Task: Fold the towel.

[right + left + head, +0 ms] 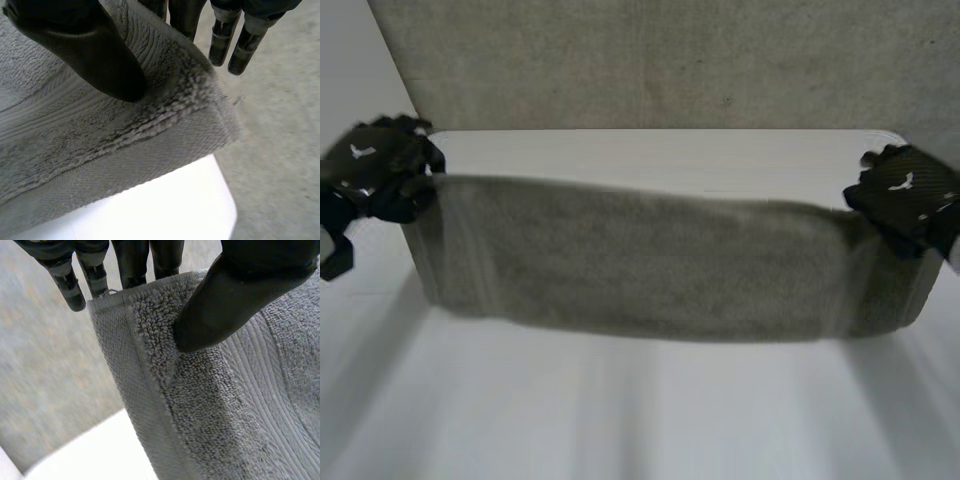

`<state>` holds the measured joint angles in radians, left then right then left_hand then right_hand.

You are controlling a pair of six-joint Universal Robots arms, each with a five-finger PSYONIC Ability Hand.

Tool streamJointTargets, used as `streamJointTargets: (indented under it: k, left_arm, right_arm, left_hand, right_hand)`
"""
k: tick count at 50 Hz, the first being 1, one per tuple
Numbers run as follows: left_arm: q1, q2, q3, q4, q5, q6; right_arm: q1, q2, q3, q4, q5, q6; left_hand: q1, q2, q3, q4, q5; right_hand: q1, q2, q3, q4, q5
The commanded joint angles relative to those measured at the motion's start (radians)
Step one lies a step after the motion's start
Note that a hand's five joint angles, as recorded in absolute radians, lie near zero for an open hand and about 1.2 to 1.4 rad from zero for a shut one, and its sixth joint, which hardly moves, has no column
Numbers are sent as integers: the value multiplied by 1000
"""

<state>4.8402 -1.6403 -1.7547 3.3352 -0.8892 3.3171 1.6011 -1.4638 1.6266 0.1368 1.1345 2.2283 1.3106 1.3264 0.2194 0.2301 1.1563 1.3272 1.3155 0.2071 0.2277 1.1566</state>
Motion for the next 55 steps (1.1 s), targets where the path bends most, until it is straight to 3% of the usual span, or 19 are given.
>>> streamJointTargets:
  k: [1,9,14,19,44,45,46,47,48,49,55]
  left_arm:
    - [-57,-219,98,0,-13,9]
    - [-96,-403,231,-43,-36,140]
    - [-157,-521,337,-68,-140,212]
    - [-166,-569,372,-68,-189,242]
    - [-171,-622,385,-39,-201,243]
    - [-171,-622,385,-39,-201,243]
    - [-171,-619,383,-33,-206,242]
    - [-172,-613,383,-28,-214,240]
    - [-172,-613,383,-28,-214,240]
    - [-174,-607,383,-28,-223,239]
    - [-174,-535,363,1,-234,228]
  right_arm:
    - [53,168,-57,-125,11,4]
    - [108,316,-129,-233,48,13]
    - [112,385,-166,-293,65,43]
    - [112,460,-204,-342,73,50]
    - [112,573,-260,-396,93,48]
    - [112,573,-260,-408,103,48]
    - [112,573,-260,-408,103,48]
    - [111,567,-260,-417,120,50]
    - [112,559,-258,-425,139,51]
    - [112,559,-258,-425,139,51]
    - [111,427,-231,-460,208,111]
  left_hand:
    - [86,70,-45,-56,65]
    - [86,70,-45,-56,65]
    - [86,70,-45,-56,65]
    - [86,70,-45,-56,65]
    - [74,59,-45,-56,54]
    - [74,59,-45,-56,54]
    - [-234,-250,-45,-56,-254]
    - [-562,-578,-45,-56,-583]
    - [-566,-581,-45,-56,-586]
    - [-743,-759,-45,-56,-763]
    - [-962,-978,-45,-56,-982]
  right_hand:
    - [69,81,-33,-53,65]
    - [69,81,-33,-53,65]
    - [69,81,-33,-53,65]
    - [69,81,-33,-53,65]
    - [69,81,-33,-53,65]
    - [-232,-220,-33,-53,-236]
    - [-235,-223,-33,-53,-239]
    - [-898,-886,-33,-53,-902]
    - [-1153,-1141,-33,-53,-1157]
    - [-1153,-1141,-33,-53,-1157]
    - [-1153,-1141,-33,-53,-1157]
